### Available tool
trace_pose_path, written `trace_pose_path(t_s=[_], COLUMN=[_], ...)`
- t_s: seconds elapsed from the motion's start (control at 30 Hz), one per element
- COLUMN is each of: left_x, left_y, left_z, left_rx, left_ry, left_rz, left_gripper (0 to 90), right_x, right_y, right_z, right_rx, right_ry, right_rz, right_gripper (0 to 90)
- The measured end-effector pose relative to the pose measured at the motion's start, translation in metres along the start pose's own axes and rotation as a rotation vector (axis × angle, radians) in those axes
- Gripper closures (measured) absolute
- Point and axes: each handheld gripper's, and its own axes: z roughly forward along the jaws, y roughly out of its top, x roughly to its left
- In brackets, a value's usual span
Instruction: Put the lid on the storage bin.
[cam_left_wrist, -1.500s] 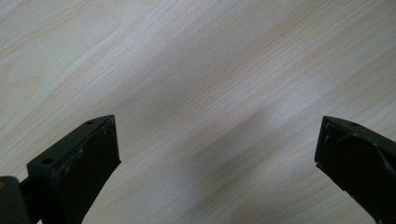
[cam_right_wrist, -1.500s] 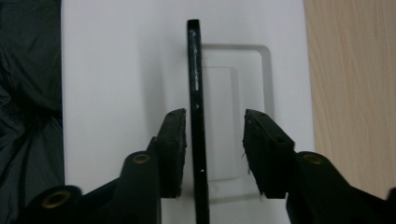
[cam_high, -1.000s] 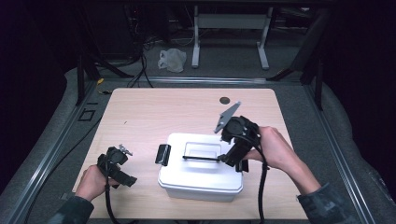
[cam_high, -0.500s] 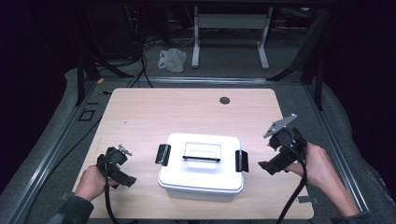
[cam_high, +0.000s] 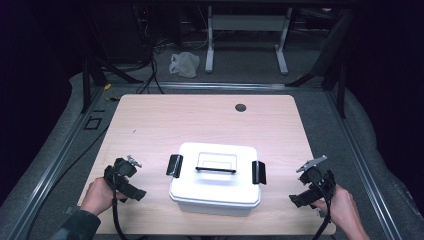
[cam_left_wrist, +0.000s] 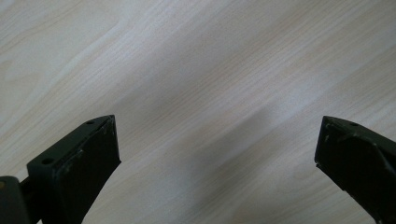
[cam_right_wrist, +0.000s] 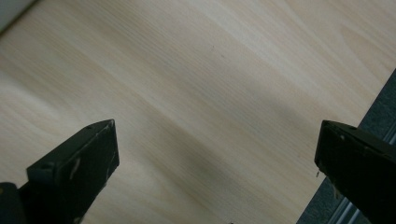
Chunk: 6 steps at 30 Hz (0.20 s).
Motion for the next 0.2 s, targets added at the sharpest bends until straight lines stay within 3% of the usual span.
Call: trace_pose_path(t_s=[0.2], left_x=[0.0001], left_y=[0.001], left_z=[0.0019], left_rx=[0.003], left_ry=[-0.003], left_rz=[0.003], left_gripper=[0.0], right_x=[0.0061], right_y=[-0.0002], right_z=[0.008], right_rx=[-0.002], right_ry=[-0.03], right_rz=[0.0], right_gripper=[0.0])
